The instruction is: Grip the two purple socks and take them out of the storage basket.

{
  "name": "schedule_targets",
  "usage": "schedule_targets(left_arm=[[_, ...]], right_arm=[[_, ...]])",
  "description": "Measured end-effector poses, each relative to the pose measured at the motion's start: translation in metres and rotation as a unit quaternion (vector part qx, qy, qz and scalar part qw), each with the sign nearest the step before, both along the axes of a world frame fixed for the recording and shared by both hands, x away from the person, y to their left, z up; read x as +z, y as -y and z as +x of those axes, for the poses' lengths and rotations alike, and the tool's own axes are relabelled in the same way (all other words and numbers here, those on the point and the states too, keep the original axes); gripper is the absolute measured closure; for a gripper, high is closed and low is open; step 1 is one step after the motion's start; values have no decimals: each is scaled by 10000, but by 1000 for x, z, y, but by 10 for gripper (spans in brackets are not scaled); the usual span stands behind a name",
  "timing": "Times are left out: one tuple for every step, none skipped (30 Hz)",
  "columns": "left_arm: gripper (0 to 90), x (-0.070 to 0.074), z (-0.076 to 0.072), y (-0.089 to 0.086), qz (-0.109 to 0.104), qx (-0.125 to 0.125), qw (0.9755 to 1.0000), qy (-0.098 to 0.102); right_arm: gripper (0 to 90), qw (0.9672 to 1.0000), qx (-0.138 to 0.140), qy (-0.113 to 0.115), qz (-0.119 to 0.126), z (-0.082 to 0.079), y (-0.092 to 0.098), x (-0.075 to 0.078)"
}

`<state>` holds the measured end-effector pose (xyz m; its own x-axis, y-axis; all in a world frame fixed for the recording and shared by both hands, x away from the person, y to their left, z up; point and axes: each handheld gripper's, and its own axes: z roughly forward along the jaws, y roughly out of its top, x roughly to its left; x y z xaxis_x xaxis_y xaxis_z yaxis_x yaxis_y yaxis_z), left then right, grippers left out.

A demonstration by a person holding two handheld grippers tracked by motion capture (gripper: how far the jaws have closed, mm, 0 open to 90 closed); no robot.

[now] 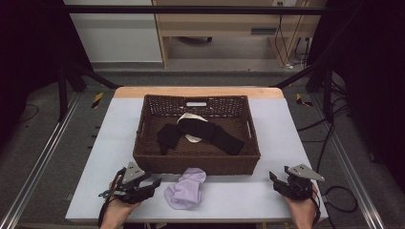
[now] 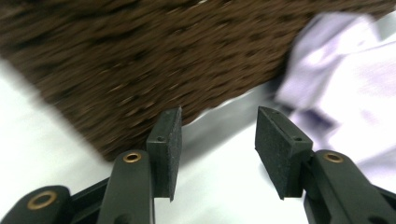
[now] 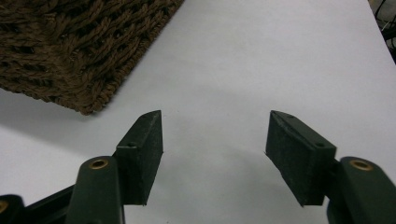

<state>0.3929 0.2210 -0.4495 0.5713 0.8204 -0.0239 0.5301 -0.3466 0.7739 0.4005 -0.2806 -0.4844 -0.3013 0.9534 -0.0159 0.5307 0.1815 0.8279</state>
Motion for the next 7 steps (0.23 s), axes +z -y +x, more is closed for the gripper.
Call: schedule_targets(left_arm=[[494, 0, 0, -4, 9, 62, 10000, 28], [489, 1, 0, -9, 33, 137, 9999, 62], [481, 1, 0, -12, 17, 184, 9998, 80], [475, 3, 0, -17, -50, 260, 9996, 113], [463, 4, -1, -20, -83, 295, 9994, 141], [457, 6, -1, -25, -110, 375, 9991, 190], [452, 8, -1, -29, -129, 449, 9987, 216]], right_arm=[[359, 10000, -8, 2, -10, 0, 0, 0], [353, 10000, -7, 5, -9, 0, 0, 0], [345, 10000, -28, -4, -8, 0, 0, 0], [342, 10000, -38, -6, -11, 0, 0, -1], [341, 10000, -45, -6, -5, 0, 1, -1], [337, 10000, -41, 7, -7, 0, 1, -1], [331, 10000, -45, 12, -6, 0, 1, -1]])
